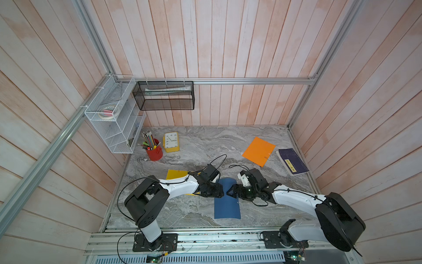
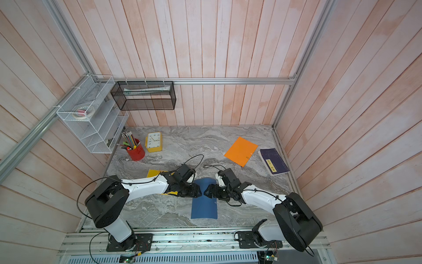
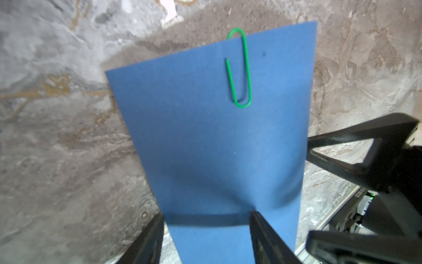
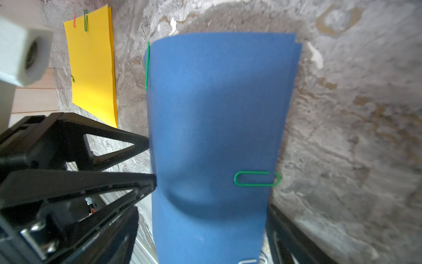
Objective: Unclip the paperclips from the documents
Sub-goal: Pick up the document from the center of the board.
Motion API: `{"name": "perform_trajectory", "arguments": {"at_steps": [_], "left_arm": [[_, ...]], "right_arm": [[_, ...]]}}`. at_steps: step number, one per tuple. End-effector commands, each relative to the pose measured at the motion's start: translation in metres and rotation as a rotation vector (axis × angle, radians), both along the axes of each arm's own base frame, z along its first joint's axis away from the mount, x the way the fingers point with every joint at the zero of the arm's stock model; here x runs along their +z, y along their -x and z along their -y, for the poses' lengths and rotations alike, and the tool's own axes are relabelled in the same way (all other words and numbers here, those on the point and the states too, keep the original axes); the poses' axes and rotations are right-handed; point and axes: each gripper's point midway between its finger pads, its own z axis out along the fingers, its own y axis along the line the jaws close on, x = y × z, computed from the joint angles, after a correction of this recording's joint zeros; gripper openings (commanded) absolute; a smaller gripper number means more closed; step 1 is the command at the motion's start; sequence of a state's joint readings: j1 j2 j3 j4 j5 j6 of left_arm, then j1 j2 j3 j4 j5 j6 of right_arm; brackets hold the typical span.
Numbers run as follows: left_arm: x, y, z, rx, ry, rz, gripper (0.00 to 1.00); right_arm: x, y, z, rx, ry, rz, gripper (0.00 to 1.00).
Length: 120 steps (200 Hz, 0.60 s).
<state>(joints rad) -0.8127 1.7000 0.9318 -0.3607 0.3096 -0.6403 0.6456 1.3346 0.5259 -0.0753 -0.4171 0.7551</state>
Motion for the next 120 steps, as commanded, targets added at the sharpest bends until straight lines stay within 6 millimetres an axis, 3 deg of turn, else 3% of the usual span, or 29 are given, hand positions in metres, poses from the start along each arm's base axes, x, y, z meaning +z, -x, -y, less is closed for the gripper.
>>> {"name": "perform_trajectory", "arguments": {"at_steps": [1,53,120], "left_arm": [[-0.015,0.013,-0.010,-0.010,-0.040,-0.046,0.63],[-0.014,0.013,-0.009,-0.015,-0.032,-0.044,0.63],[-0.012,0.013,-0.006,-0.020,-0.017,-0.039,0.63]], "right_arm": [[-0.004,0.003,-0.003,0.018,-0.014,-0.003,0.89],[-0.005,0.002,-0.010,0.024,-0.040,-0.005,0.89],[-0.004,0.002,-0.015,0.020,-0.077,-0.003,0.78]]}}
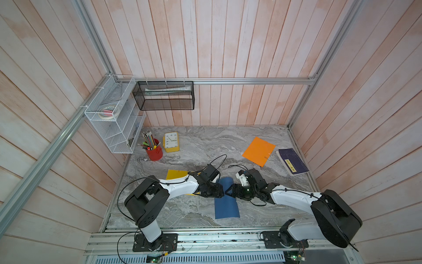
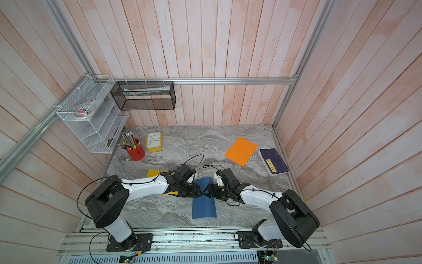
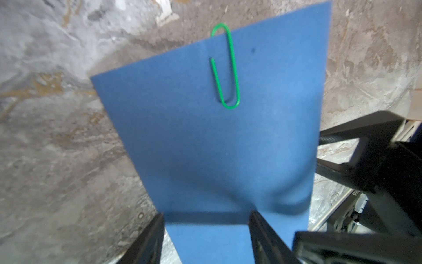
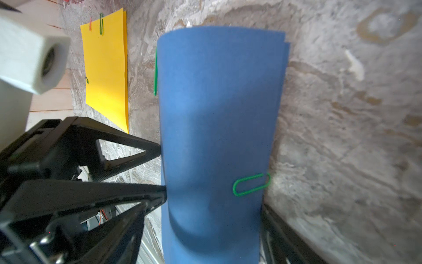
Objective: Unclip the paperclips from the documents
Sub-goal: Pick up the document from the center of the board.
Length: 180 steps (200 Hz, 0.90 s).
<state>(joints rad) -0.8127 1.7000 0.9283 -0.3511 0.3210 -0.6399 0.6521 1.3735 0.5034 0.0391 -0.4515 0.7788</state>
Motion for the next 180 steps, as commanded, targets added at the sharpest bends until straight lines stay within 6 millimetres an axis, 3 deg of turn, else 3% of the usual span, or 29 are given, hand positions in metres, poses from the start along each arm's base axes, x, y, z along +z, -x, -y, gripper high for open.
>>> {"name": "perform_trajectory", "arguments": {"at_steps": [1,66,112,180], "left_arm": [[-0.0123,0.0115,-0.0080,-0.014,-0.029,-0.036,0.63],[-0.0126,0.0124,-0.0067,-0.021,-0.022,-0.038,0.62],[-0.0120,0.0123,-0.0066,-0.022,-0.021,-0.035,0.62],[-0.0123,0.0118,-0.0071,-0.022,-0.022,-0.035,0.62]], "right_arm": [[-0.0030,0.0045,-0.0035,0.012,-0.019,-0.013,0.78],[-0.0041,0.0025,-0.0085,0.017,-0.031,-0.009,0.74],[-0.0046,0.0007,-0.0094,0.009,-0.037,-0.003,0.60],[-0.0034,-0.0005,-0.0088,-0.001,-0.047,0.008,0.53]]}}
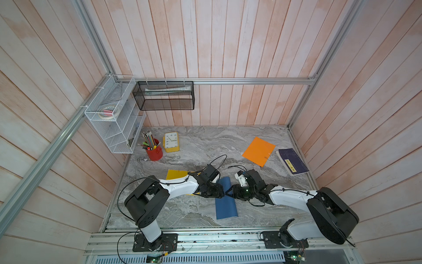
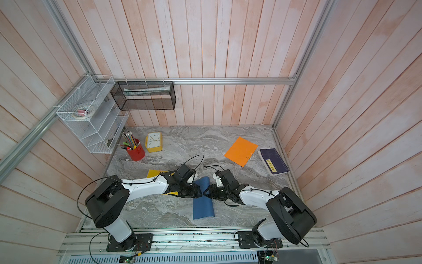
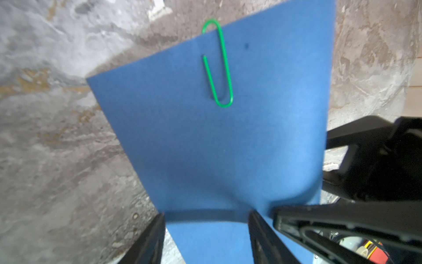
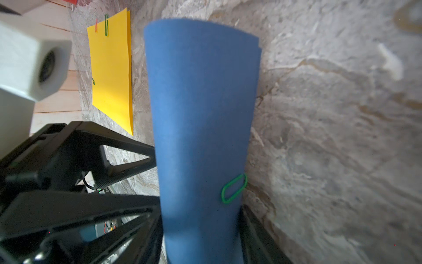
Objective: Unclip the paperclips from the documents
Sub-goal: Pick up the document from the center of the board.
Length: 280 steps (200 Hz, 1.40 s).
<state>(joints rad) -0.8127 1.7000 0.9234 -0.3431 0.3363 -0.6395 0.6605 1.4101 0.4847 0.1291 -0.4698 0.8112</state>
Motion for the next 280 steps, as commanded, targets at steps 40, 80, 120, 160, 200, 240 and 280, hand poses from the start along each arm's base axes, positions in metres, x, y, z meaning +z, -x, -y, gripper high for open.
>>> {"name": "perform_trajectory", "arguments": {"at_steps": [40,80,120,160,200,240,280], "left_arm": [[-0.011,0.009,-0.008,-0.014,-0.035,-0.023,0.62],[-0.008,0.007,-0.007,-0.012,-0.032,-0.013,0.62],[0.003,0.001,-0.008,0.001,-0.025,0.015,0.62],[0.027,-0.012,-0.012,0.025,-0.004,0.057,0.62],[0.050,-0.028,-0.021,0.052,0.022,0.112,0.62],[0.080,-0.041,-0.018,0.034,0.144,0.216,0.64],[0.108,-0.054,-0.013,0.005,0.280,0.312,0.73]], "right_arm": [[0.002,0.000,-0.002,0.004,-0.019,0.020,0.47],[0.003,-0.001,-0.003,0.007,-0.025,0.025,0.44],[0.009,-0.002,-0.003,0.008,-0.039,0.046,0.43],[0.018,-0.007,0.002,-0.001,-0.068,0.066,0.40],[0.026,-0.011,0.009,-0.004,-0.106,0.079,0.38],[0.046,-0.020,0.017,-0.006,-0.175,0.121,0.37],[0.077,-0.030,0.030,-0.010,-0.266,0.182,0.36]]}}
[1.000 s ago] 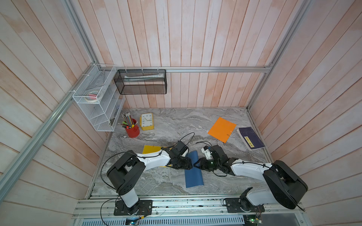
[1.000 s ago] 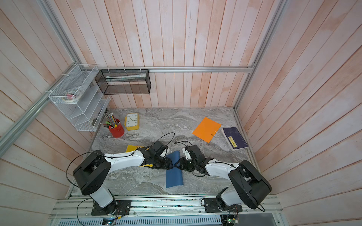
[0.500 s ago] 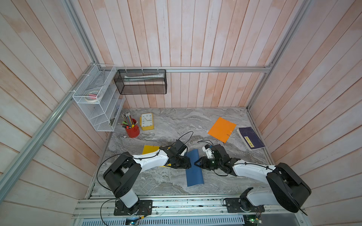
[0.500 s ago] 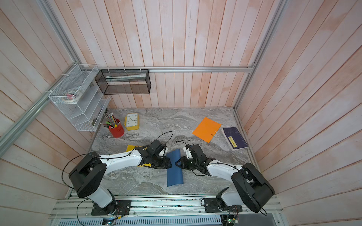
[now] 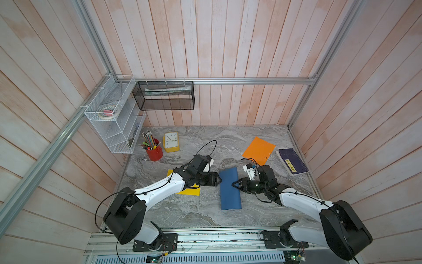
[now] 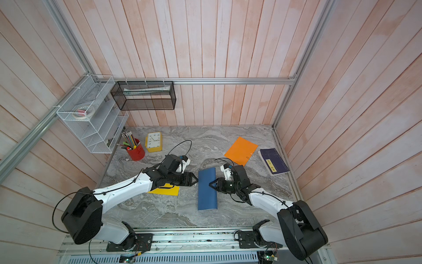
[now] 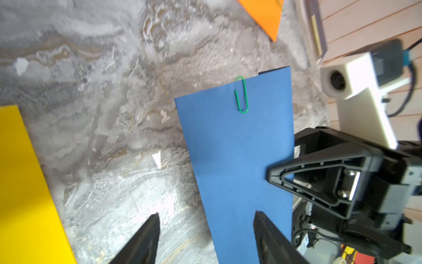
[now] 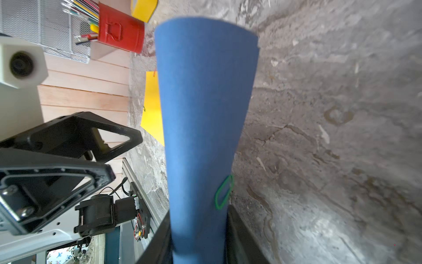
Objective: Unclip the paperclips from the documents
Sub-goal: Pick up the document from the center of the board.
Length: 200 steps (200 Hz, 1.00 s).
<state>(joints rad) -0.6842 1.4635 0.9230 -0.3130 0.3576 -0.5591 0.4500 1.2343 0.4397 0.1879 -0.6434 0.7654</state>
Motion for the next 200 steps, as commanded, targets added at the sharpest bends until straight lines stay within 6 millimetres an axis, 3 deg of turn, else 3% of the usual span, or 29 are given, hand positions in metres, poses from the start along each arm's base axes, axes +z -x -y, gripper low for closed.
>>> {"name": "perform_trajectory", "arguments": {"at_steps": [1,52,98,152,200], "left_arm": [[0.018,-0.008,0.006,-0.051,0.094,0.089,0.74],[0.049,-0.025,0.016,-0.110,0.252,0.176,0.80],[0.052,-0.037,0.024,-0.149,0.296,0.183,0.80],[0.065,-0.036,0.033,-0.187,0.370,0.202,0.76],[0.074,-0.031,0.034,-0.209,0.399,0.209,0.65]], "right_arm": [[0.021,0.001,0.002,0.047,-0.069,0.057,0.36],[0.059,0.002,-0.002,0.091,-0.163,0.150,0.36],[0.077,0.002,-0.007,0.105,-0.233,0.189,0.36],[0.068,0.003,-0.019,0.116,-0.240,0.173,0.36],[0.053,-0.002,-0.023,0.106,-0.220,0.147,0.35]]}}
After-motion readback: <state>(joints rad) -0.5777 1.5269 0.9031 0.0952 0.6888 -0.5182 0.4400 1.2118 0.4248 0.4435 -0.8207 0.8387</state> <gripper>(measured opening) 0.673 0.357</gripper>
